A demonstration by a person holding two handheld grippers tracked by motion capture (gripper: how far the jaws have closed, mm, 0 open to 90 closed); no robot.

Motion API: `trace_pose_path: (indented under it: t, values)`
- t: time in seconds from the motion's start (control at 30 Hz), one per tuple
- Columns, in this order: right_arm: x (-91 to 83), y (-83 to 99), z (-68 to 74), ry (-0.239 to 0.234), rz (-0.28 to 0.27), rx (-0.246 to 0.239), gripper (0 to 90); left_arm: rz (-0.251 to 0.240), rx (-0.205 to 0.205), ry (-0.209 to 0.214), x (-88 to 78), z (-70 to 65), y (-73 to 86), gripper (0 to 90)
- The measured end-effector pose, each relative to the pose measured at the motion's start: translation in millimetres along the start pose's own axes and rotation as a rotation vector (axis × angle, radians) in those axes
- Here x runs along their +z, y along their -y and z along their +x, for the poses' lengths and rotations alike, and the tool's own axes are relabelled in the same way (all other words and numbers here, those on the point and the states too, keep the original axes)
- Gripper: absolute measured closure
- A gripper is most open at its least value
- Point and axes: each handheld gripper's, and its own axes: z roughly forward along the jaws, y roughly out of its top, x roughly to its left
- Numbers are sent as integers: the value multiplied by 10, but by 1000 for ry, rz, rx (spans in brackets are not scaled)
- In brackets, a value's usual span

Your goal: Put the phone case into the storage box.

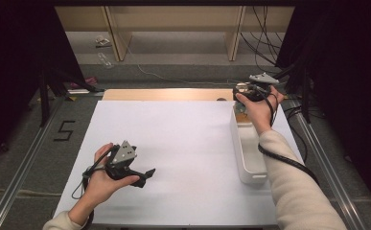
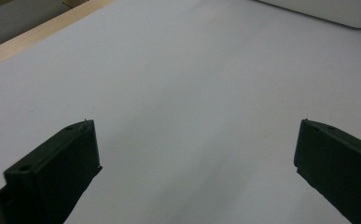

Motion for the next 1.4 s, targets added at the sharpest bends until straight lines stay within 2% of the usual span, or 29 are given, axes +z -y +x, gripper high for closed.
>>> trace_pose_path:
  t: [1.4]
  values:
    - [52, 83, 8, -5, 23, -3, 120, 1, 2, -1, 2, -2, 1, 0]
